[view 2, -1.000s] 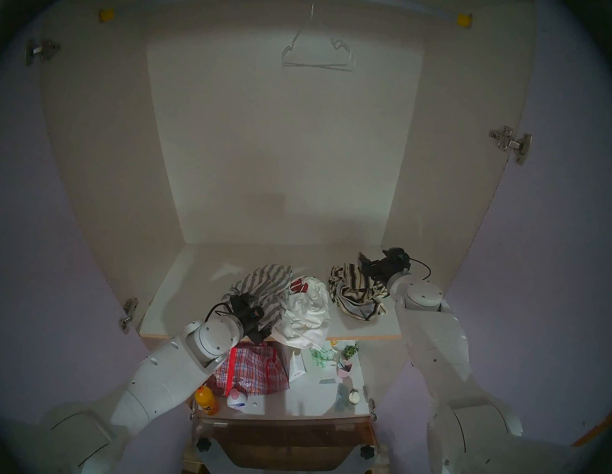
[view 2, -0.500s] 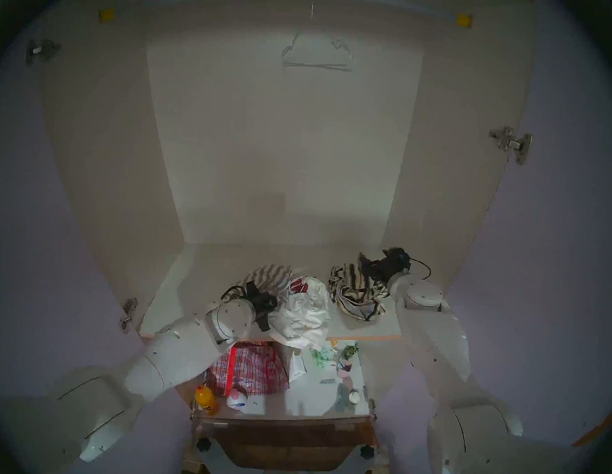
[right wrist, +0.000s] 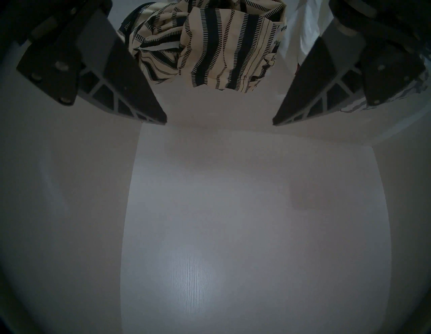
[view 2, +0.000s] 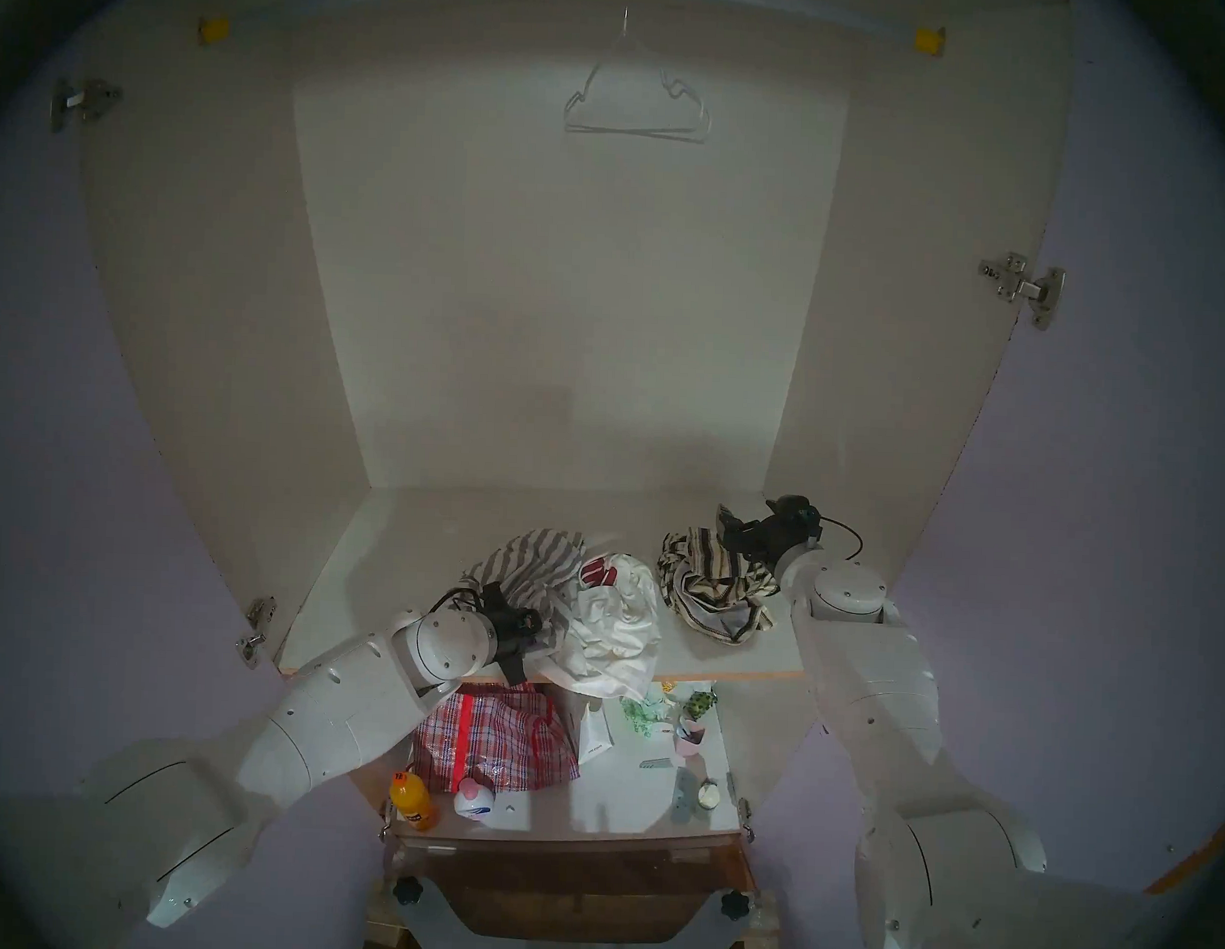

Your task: Sort tops into two piles: light colors and dark colors

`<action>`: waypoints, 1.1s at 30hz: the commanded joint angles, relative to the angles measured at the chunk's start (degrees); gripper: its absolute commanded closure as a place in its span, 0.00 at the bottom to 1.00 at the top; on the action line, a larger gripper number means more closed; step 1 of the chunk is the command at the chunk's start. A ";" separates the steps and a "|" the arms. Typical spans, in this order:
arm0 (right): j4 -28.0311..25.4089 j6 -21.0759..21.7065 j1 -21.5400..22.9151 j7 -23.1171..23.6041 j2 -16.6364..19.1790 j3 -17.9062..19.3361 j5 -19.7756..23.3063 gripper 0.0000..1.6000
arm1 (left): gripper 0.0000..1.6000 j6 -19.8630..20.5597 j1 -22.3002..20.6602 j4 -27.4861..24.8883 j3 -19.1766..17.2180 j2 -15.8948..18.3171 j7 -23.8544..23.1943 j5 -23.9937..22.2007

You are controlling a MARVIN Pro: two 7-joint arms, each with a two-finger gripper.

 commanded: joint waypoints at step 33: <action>-1.25 -0.29 1.56 0.09 -0.05 0.12 0.19 0.00 | 1.00 -5.50 -0.10 -8.46 -9.16 -1.69 27.80 -0.61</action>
